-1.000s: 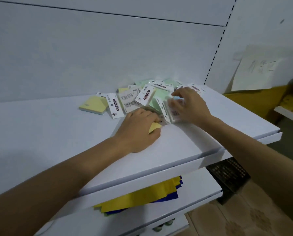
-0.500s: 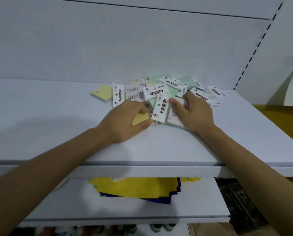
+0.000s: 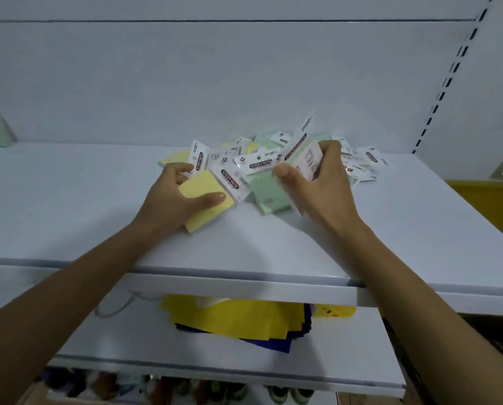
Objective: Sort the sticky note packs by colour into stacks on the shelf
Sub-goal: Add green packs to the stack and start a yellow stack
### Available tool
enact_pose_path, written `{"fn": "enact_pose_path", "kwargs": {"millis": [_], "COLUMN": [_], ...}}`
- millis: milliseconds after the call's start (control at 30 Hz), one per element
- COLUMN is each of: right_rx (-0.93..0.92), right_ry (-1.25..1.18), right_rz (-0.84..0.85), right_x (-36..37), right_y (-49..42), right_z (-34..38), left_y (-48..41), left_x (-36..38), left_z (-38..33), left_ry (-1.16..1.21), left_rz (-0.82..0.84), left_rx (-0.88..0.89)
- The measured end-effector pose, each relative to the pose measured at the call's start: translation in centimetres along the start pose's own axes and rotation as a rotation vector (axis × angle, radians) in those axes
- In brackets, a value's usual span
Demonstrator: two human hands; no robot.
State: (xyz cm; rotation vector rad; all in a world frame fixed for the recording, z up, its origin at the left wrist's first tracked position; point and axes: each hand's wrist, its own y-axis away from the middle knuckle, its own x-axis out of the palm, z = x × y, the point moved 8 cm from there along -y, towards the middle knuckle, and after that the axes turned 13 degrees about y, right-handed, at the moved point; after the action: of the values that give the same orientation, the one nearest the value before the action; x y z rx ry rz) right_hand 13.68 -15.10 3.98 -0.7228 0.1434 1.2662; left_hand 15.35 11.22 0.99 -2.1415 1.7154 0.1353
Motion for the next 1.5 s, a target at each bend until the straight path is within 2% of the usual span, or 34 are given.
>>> {"fn": "enact_pose_path", "kwargs": {"millis": [67, 200, 267, 367, 433, 500, 533, 600, 767, 900, 1000, 1167, 1300, 1333, 1400, 1500], "right_rx": [0.032, 0.099, 0.097, 0.247, 0.448, 0.608, 0.623, 0.584, 0.614, 0.711, 0.685, 0.628, 0.438, 0.307, -0.073, -0.553], "right_ry": [-0.026, 0.202, 0.134, -0.155, -0.466, -0.954, -1.116, -1.225, -1.099, -0.829, -0.739, -0.685, -0.685, -0.636, -0.445, -0.190], "right_rz": [0.088, 0.148, 0.145, 0.180, 0.372, 0.618, 0.694, 0.735, 0.677, 0.469, 0.337, 0.325, 0.085, 0.030, -0.009, 0.129], "right_x": [1.1, 2.3, 2.2, 2.5, 4.0, 5.4, 5.4, 5.2, 6.7, 9.2, 11.4, 18.1, 21.9, 22.5, 23.9, 28.5], "right_y": [0.1, -0.6, -1.0, -1.1, -0.5, 0.4, 0.4, 0.1, 0.6, 1.2, 1.2, 2.2, 3.8, 4.4, 6.7, 12.0], "right_z": [-0.4, -1.7, -2.1, -2.6, -3.0, -1.7, -1.0, -0.3, 0.7, 1.4, 3.3, 9.5, 15.7, 18.1, 24.1, 31.6], "left_y": [-0.1, 0.0, 0.1, 0.0, -0.3, -0.7, -0.9, -1.1, -0.7, 0.7, 1.4, 3.4, 5.8, 6.4, 7.3, 8.3], "left_x": [-0.2, -1.3, -1.8, -1.8, -1.9, -2.0, -2.0, -2.1, -2.0, -3.5, -7.8, -19.6, -26.8, -28.5, -31.1, -34.1], "left_z": [0.3, 0.4, 0.4, 0.8, 1.0, 1.4, 1.6, 1.6, 1.1, 0.0, -0.1, 1.2, 2.0, 2.3, 3.0, 4.6], "left_ry": [0.062, 0.255, 0.333, 0.328, 0.328, 0.320, 0.321, 0.333, 0.366, 0.318, 0.333, 0.324, 0.118, 0.068, 0.026, 0.145], "left_rz": [0.019, -0.100, -0.150, -0.157, -0.168, -0.174, -0.178, -0.190, -0.198, -0.233, -0.260, -0.439, -0.526, -0.534, -0.522, -0.522], "left_rx": [-0.025, -0.008, 0.012, 0.023, 0.026, 0.020, 0.018, 0.017, -0.002, 0.059, 0.086, 0.135, 0.186, 0.187, 0.166, 0.085]}}
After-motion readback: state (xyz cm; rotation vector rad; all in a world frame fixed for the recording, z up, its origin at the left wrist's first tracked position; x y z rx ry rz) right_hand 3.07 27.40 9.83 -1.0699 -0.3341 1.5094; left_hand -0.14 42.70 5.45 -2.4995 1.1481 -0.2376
